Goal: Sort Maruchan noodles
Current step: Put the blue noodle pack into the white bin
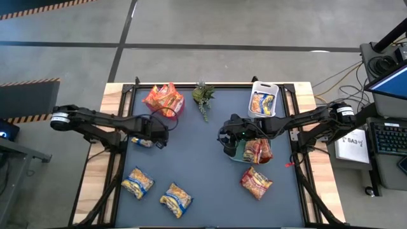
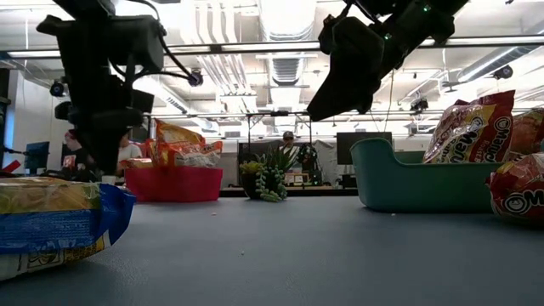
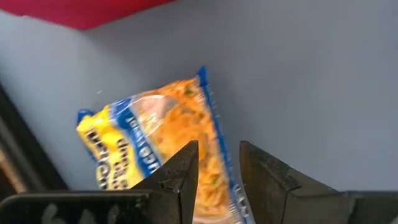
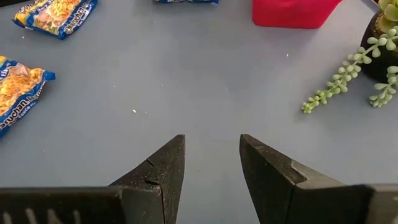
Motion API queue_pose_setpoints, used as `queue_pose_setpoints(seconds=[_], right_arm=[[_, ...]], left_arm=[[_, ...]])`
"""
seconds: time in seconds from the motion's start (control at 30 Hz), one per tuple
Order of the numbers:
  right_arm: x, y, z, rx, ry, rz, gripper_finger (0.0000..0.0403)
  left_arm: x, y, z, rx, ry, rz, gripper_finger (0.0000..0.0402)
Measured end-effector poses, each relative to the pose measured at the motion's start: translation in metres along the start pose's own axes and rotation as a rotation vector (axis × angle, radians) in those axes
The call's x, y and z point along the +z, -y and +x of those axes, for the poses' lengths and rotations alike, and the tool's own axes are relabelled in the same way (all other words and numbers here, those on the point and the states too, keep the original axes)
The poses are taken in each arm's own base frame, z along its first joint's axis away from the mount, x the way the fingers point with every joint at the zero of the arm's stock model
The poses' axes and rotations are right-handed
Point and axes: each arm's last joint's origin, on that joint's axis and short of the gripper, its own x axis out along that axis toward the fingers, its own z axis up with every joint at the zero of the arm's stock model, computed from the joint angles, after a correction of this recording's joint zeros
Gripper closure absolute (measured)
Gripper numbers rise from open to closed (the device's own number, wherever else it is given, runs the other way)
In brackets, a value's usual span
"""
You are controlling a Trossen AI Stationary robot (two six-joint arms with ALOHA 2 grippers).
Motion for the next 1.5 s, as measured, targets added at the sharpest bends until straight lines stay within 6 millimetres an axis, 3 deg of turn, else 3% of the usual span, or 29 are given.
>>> queue_pose_setpoints(seconds=[0.33, 0.53, 0.87, 1.23, 1.5], right_arm=[[0.0, 0.0, 0.0, 0.0, 0.0, 0.013, 0.0259], [0.0, 0.0, 0.0, 0.0, 0.003, 0.015, 0.0259], [0.0, 0.0, 0.0, 0.001, 0.003, 0.015, 0.0259], [0.0, 0.0, 0.0, 0.0, 0.002, 0.014, 0.0259], [0.0, 0.0, 0.0, 0.0, 0.002, 0.012, 0.0259]], left_arm=[[-0.002, 0.004, 0.012, 0.013, 0.023, -0.038, 0.0259], [-0.003, 0.012, 0.028, 0.085, 0.002, -0.005, 0.0258], [-0.001, 0.028, 0.038, 0.194, -0.001, 0.08, 0.0294], [-0.001, 0.035, 0.033, 0.187, 0.004, 0.092, 0.0388], [0.001, 0.051, 0.032, 0.027, 0.018, 0.119, 0.04]])
